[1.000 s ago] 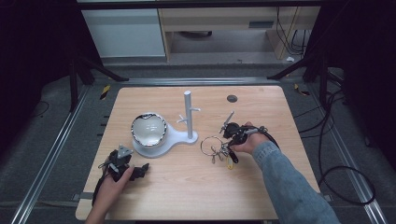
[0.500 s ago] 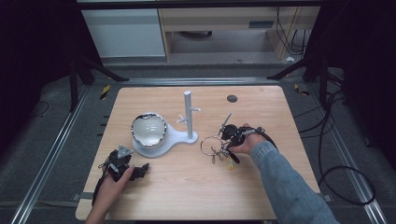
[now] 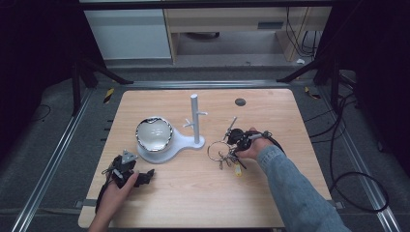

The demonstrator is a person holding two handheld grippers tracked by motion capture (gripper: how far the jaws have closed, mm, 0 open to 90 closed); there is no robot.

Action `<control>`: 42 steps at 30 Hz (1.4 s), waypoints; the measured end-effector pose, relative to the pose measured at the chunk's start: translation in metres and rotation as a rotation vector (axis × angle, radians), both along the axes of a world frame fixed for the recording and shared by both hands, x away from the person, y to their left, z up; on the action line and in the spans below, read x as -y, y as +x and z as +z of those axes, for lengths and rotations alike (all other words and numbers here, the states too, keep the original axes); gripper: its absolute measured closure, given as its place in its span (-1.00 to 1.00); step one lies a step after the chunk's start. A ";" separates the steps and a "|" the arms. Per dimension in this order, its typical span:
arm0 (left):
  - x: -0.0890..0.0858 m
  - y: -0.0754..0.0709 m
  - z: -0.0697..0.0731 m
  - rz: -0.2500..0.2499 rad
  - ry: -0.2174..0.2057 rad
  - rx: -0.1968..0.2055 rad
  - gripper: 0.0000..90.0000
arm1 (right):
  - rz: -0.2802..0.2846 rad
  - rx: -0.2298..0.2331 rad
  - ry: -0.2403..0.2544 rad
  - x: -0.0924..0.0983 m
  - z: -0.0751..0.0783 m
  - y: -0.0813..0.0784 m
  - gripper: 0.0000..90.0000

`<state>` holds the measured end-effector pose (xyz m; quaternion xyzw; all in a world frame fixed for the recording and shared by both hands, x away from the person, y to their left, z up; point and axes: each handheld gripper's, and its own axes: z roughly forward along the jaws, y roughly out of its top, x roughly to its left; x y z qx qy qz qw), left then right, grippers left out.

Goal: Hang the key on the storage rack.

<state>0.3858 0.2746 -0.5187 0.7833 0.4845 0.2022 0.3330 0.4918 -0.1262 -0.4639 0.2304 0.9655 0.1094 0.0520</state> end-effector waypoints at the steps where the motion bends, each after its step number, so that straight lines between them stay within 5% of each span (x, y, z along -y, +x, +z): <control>1: 0.000 0.000 0.000 0.000 0.000 0.000 -1.00 | 0.000 0.000 0.000 0.000 0.000 0.000 0.93; 17: 0.000 0.000 0.000 0.000 0.000 0.000 -1.00 | -0.009 0.007 0.007 0.001 0.005 0.002 0.97; 42: 0.000 0.000 0.000 -0.001 0.001 -0.001 -1.00 | -0.040 0.074 0.058 0.020 0.055 0.000 0.97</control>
